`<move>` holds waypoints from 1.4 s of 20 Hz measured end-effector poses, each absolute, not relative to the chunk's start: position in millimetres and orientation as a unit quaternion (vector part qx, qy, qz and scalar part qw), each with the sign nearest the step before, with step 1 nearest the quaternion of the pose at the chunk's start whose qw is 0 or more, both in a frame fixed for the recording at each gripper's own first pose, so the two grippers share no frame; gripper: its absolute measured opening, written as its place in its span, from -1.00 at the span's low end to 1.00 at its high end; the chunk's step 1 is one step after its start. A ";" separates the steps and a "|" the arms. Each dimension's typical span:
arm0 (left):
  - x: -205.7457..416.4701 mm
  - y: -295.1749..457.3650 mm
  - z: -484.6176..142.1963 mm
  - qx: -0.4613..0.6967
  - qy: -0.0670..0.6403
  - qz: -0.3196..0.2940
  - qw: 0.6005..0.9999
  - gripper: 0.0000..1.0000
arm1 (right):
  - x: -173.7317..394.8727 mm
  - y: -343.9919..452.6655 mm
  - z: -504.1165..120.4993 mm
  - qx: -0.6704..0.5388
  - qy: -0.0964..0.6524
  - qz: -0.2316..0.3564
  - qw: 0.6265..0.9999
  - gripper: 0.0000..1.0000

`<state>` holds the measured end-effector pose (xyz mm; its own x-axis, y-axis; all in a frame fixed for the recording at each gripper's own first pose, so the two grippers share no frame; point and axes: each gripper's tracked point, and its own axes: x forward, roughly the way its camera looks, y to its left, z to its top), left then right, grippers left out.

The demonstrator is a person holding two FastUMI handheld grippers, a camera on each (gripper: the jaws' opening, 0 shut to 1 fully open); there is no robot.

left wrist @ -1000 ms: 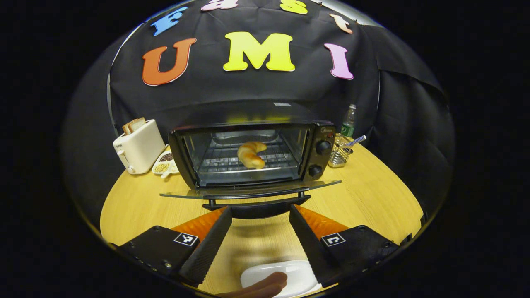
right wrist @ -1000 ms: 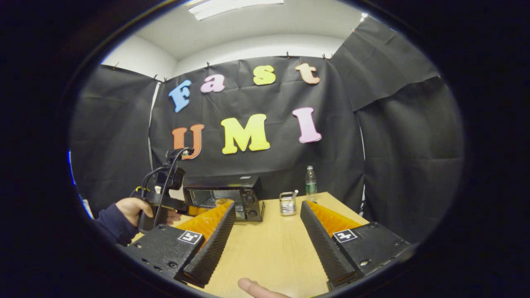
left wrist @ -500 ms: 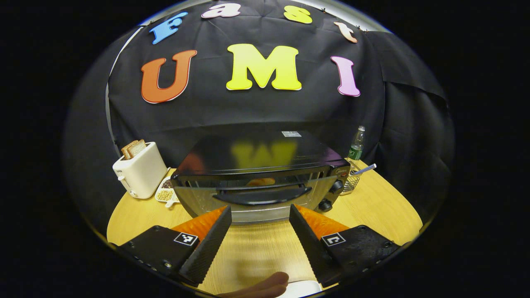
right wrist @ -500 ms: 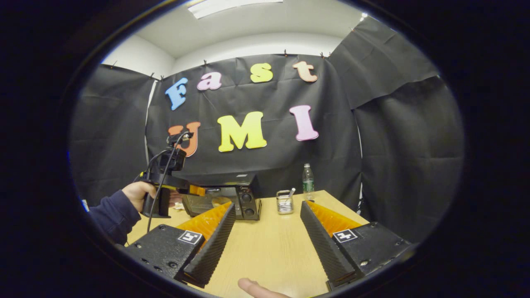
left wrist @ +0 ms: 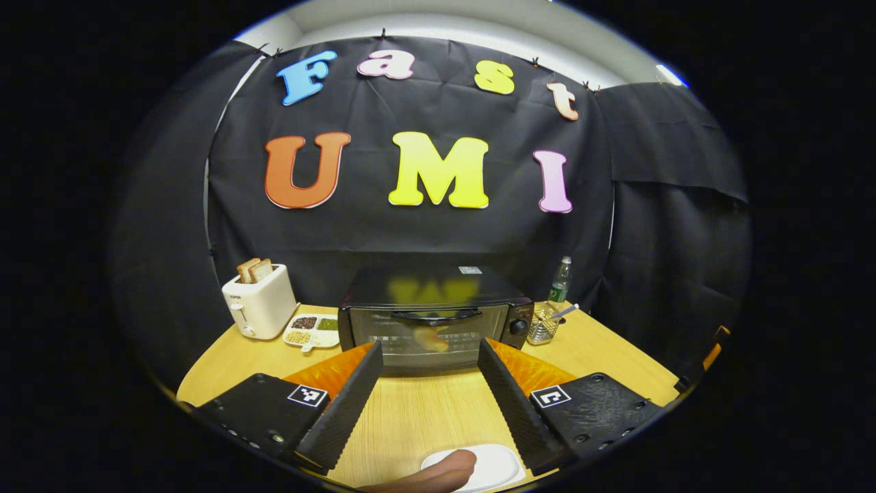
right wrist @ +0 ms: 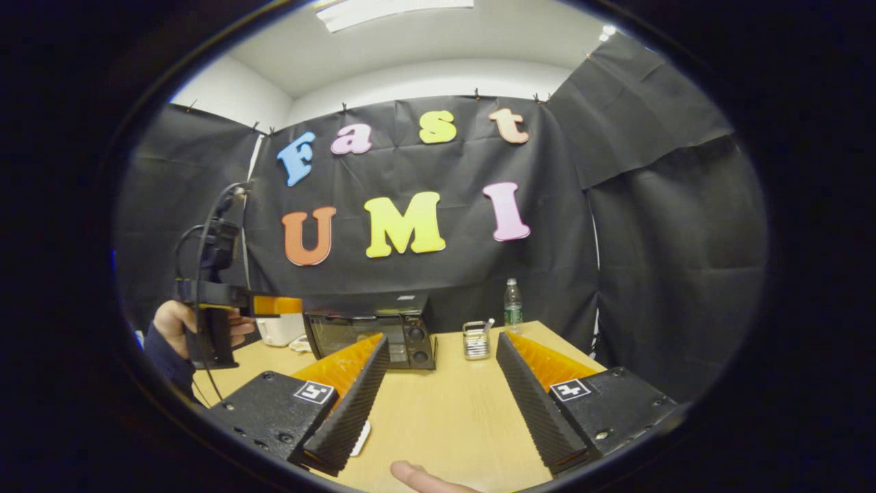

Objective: Open the electric oven with the left hand, put the food in, and close the electric oven.

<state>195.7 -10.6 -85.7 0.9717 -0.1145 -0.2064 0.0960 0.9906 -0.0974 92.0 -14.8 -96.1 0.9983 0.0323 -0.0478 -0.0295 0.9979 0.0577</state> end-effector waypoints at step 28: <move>-19.6 15.3 -29.1 -0.007 -0.008 -0.008 1.000 0.91 | 17.4 50.6 -26.7 0.015 -0.034 0.047 0.998 1.00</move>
